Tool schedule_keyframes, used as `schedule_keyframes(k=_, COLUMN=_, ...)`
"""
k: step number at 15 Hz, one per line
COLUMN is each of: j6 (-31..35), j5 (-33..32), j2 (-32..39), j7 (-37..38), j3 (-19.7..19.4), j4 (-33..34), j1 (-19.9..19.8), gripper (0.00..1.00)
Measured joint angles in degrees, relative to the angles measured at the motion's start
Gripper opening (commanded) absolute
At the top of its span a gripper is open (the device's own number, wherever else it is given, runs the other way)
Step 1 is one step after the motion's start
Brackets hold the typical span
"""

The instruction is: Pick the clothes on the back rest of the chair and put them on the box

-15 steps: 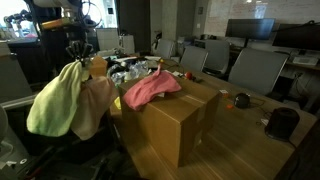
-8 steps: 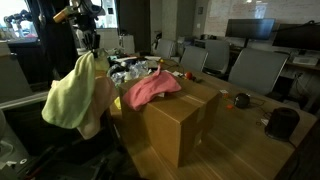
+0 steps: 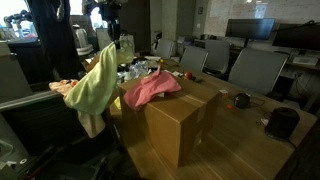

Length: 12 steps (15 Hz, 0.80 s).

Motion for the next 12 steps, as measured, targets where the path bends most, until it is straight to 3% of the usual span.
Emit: schedule_keyframes(k=12, j6=0.02, j5=-6.29, j2=1.07, j7=25.25, j3=-4.45, j4=5.16, j1=-5.37, gripper=0.02)
